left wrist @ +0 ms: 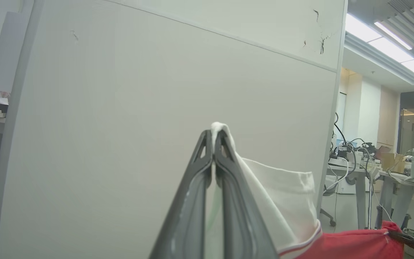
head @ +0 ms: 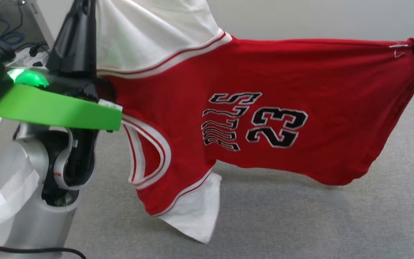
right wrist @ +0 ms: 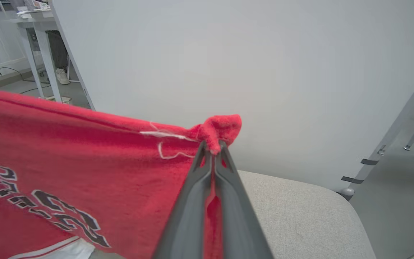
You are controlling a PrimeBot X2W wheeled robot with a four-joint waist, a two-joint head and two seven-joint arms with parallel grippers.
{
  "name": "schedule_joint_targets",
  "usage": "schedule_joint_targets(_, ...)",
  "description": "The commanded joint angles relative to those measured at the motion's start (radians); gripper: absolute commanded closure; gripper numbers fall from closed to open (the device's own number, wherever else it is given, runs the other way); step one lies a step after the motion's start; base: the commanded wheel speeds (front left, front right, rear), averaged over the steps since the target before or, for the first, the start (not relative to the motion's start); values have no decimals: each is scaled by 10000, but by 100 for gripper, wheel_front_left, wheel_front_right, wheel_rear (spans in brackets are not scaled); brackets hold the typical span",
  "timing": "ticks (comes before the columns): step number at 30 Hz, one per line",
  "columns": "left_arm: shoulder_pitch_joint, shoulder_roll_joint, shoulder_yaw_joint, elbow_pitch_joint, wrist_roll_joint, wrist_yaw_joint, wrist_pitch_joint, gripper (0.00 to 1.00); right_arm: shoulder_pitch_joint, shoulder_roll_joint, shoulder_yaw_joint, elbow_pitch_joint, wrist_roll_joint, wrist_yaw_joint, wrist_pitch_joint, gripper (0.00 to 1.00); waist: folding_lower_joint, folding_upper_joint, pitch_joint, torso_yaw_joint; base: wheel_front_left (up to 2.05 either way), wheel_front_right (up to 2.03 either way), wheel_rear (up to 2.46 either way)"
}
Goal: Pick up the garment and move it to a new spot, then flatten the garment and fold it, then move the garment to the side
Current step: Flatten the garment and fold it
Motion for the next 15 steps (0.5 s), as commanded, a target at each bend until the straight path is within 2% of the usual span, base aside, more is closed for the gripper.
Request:
schedule_joint_targets(1,-296,-27,103,-35,87,118,-66,100,36,74,-71,-132,-133,-6,-15,100,0,-1,-196,-205,0,0,0)
schedule_joint_targets(8,-1002,175,213,-64,307,126,33,100,-68,349,-511,-652,-410,-6,-195,100,0,-1,-28,-331,0,0,0)
schedule_joint_targets(15,-1827,913,58,19,785,-389,350,100,-455,400,-685,-878,-718,-6,-484,100,0,-1,889,-351,0,0,0)
